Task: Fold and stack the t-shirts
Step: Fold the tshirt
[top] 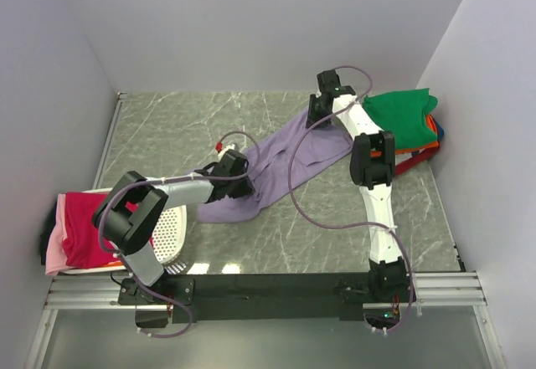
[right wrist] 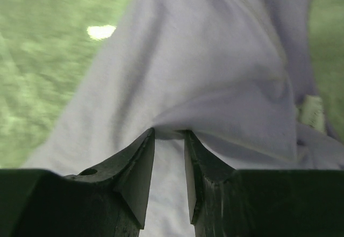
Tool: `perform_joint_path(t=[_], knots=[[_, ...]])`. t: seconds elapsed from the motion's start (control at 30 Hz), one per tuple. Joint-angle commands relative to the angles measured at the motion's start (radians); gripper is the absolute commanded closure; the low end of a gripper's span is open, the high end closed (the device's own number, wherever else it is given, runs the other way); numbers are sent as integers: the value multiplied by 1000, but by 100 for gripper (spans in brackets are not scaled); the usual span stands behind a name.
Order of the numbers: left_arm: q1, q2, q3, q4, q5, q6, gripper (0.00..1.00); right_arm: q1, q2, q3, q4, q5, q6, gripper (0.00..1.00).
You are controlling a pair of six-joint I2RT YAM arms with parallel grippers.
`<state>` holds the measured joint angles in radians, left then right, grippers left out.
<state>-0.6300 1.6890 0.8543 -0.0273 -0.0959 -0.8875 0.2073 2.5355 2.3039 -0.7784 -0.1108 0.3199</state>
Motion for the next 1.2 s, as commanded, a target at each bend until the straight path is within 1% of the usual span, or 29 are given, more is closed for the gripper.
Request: perform_joint_path(t=[0.0, 0.07, 0.13, 0.27, 0.33, 0.37, 0.43, 0.47, 0.5, 0.53, 0.57, 0.6, 0.7, 0.77, 0.97, 1.07, 1.17], knots=[[-46, -14, -23, -25, 117, -54, 71, 15, 25, 81, 63, -116, 37, 63], [-68, -17, -27, 6, 151, -68, 71, 15, 28, 88, 90, -177, 53, 62], [-92, -25, -21, 9, 156, -74, 71, 17, 26, 88, 122, -205, 67, 62], [-106, -49, 11, -52, 101, -51, 71, 15, 2, 78, 146, -234, 82, 61], [-106, -78, 31, -83, 82, -41, 71, 15, -47, 52, 160, -224, 77, 60], [-106, -89, 41, -123, 24, -34, 71, 17, -102, 5, 166, -218, 68, 60], [-106, -120, 69, -160, -23, -25, 71, 15, -174, -64, 194, -181, 58, 59], [-106, -130, 80, -181, -51, -22, 71, 17, -211, -145, 206, -168, 47, 59], [-106, -150, 100, -215, -109, -15, 71, 15, -287, -187, 224, -155, 41, 59], [-106, -161, 109, -232, -135, -8, 71, 15, -322, -225, 226, -114, 36, 59], [-106, -170, 117, -244, -158, -4, 71, 15, -354, -292, 222, -95, 24, 59], [-106, -187, 130, -253, -206, 10, 70, 15, -404, -320, 205, -72, 18, 59], [-103, -203, 138, -261, -264, 42, 70, 15, -466, -417, 156, -1, 1, 59], [-88, -192, 138, -249, -284, 61, 70, 21, -480, -480, 136, 48, -15, 60], [-62, -72, 137, -241, -304, 104, 70, 40, -488, -609, 113, 129, -15, 60], [-60, -16, 124, -243, -314, 99, 70, 49, -497, -650, 126, 134, -5, 60], [-60, 8, 95, -232, -303, 87, 71, 58, -476, -641, 128, 128, -4, 60]])
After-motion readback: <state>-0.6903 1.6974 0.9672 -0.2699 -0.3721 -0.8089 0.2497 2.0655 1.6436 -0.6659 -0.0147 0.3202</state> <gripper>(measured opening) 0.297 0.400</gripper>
